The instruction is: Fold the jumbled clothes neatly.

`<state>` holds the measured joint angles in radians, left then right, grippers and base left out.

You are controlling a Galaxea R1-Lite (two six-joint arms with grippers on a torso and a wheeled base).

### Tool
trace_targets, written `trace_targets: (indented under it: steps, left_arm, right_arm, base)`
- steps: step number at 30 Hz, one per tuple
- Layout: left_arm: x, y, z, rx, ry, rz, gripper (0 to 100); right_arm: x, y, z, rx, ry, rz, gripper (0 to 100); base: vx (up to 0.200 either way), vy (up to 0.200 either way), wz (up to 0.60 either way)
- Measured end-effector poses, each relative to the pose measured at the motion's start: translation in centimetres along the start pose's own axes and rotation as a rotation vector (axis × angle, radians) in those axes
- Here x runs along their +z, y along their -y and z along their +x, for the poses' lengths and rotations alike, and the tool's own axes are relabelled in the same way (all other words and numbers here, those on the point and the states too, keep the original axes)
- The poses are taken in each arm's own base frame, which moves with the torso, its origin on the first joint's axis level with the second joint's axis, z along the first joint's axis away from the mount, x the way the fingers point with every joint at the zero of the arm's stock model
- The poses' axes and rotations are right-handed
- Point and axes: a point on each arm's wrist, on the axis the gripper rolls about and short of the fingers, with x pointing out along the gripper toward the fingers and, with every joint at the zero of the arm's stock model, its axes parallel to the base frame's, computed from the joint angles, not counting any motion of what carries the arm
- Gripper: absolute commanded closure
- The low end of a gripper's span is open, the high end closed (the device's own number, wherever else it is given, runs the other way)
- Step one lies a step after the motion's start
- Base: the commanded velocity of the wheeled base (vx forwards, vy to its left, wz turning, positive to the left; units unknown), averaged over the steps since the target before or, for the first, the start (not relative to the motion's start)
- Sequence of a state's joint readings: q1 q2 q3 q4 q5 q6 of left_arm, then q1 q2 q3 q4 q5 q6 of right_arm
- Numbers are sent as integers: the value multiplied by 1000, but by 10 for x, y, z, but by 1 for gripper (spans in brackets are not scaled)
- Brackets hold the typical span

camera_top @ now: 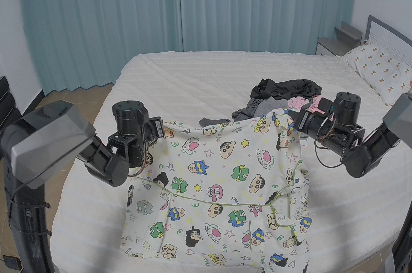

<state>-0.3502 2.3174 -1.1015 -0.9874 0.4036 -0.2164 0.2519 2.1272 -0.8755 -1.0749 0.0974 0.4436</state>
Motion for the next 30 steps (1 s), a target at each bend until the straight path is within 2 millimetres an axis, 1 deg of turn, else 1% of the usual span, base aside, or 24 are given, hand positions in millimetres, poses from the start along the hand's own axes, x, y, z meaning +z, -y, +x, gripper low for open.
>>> trace_targets:
  steps: [1,8,15,16,17,21,24,30]
  left_arm:
    - [-9,-1,7,7,-12,7,100]
    - [-49,-6,44,55,-45,27,100]
    - [-77,-10,73,124,-29,26,100]
    - [-80,-11,75,129,-30,27,100]
    - [-85,-12,79,135,-32,27,0]
    - [-94,-15,89,145,-28,24,0]
    - [-95,-17,99,165,2,11,0]
    - [-99,-30,116,217,42,-11,0]
  right_arm:
    - [-6,3,7,-6,-10,2,100]
    - [-40,19,47,-57,-36,14,100]
    - [-68,31,73,-90,-55,57,100]
    - [-71,33,76,-94,-58,60,0]
    - [-75,35,80,-98,-63,65,0]
    - [-83,41,87,-106,-68,82,0]
    - [-86,44,93,-106,-62,126,0]
    - [-87,48,105,-125,-58,333,0]
  base:
    - [0,0,0]
    - [0,0,0]
    - [0,0,0]
    - [0,0,0]
    - [0,0,0]
    - [0,0,0]
    - [0,0,0]
    - [0,0,0]
